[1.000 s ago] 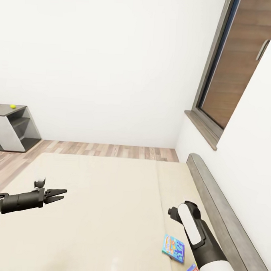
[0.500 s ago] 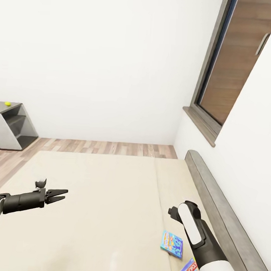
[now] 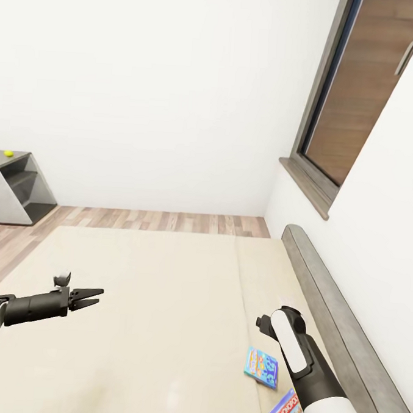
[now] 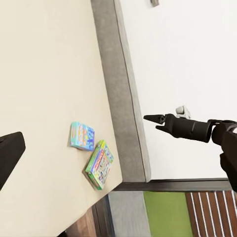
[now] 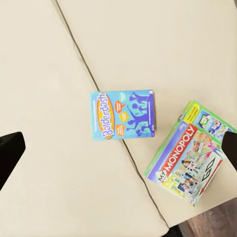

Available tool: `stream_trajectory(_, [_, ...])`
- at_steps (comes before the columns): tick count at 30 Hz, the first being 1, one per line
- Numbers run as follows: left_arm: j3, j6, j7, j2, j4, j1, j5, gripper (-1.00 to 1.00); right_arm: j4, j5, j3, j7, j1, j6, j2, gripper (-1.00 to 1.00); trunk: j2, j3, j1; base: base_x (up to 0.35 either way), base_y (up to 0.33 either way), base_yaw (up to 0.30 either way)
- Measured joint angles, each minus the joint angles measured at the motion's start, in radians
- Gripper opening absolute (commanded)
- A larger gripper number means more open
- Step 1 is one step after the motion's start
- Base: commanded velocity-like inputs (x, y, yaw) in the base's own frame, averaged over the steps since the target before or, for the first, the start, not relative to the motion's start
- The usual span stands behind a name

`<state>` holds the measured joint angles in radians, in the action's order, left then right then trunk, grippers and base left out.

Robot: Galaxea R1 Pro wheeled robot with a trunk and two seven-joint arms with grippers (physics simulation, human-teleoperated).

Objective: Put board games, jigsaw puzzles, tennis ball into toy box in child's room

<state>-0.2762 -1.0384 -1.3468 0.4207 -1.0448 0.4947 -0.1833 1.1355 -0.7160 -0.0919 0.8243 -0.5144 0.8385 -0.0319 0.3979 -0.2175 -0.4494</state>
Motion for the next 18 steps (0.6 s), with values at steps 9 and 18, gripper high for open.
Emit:
stream_trajectory(9, [-0.004,0.0,0.0,0.001,-0.001,0.0,-0.002,1.0,0.003,0.006,-0.011,0.001,0.0,-0.002,-0.005,1.0,0.0,-0.004,0.0,0.0,0.0,0.0])
stream_trajectory(18, [-0.005,0.0,0.0,0.001,0.0,0.0,-0.002,1.0,0.005,0.007,-0.014,-0.001,0.0,-0.003,-0.007,1.0,0.0,-0.004,0.0,0.0,0.0,0.0])
